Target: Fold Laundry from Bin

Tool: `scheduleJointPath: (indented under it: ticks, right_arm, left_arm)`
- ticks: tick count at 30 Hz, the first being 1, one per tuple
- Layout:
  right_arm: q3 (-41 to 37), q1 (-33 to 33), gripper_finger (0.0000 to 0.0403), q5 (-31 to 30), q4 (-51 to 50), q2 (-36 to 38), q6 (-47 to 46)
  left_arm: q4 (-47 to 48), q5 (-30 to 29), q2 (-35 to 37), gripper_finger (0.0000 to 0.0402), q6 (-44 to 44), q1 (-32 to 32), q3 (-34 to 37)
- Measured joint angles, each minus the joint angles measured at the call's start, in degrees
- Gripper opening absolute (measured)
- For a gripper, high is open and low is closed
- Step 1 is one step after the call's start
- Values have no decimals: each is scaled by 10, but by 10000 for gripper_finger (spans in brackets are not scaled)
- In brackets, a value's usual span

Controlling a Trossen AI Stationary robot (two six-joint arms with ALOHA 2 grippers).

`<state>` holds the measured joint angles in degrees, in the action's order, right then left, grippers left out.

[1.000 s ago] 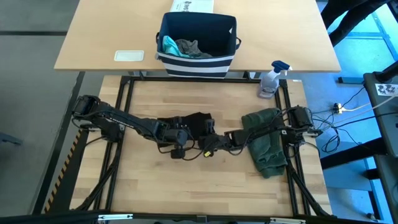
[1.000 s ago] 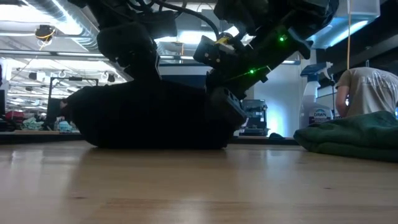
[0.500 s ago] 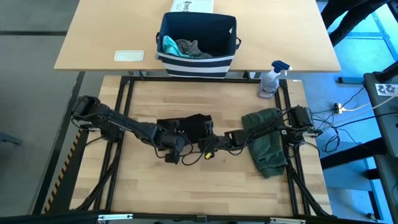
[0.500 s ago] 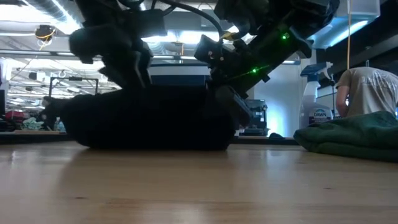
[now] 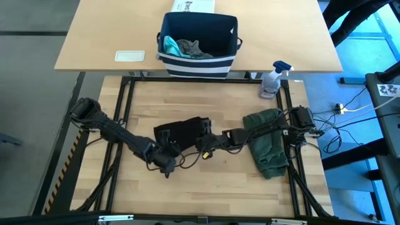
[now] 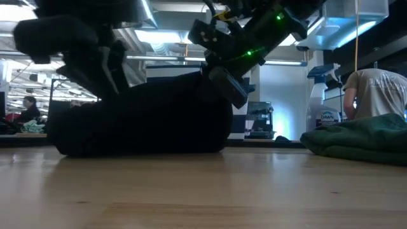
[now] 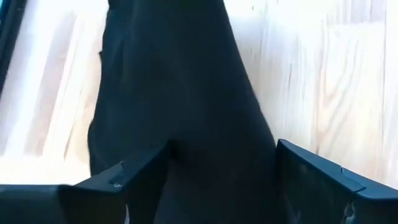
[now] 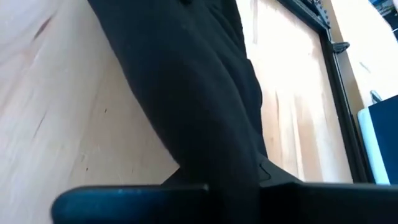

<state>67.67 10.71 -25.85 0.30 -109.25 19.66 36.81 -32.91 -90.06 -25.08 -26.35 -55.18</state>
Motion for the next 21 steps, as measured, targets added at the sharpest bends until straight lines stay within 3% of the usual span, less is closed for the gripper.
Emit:
scheduleJointPath:
  ticks: [9, 17, 21]
  right_arm:
    - [8, -20, 15, 19, -28, 0, -34]
    - [8, -29, 16, 34, -35, 0, -44]
    - [8, -29, 17, 34, -35, 0, -44]
  left_arm:
    - [27, -13, 0, 283, -65, -51, 0]
    - [169, -85, 0, 283, -122, -108, 2]
    - [140, -73, -1, 284, -123, -127, 27]
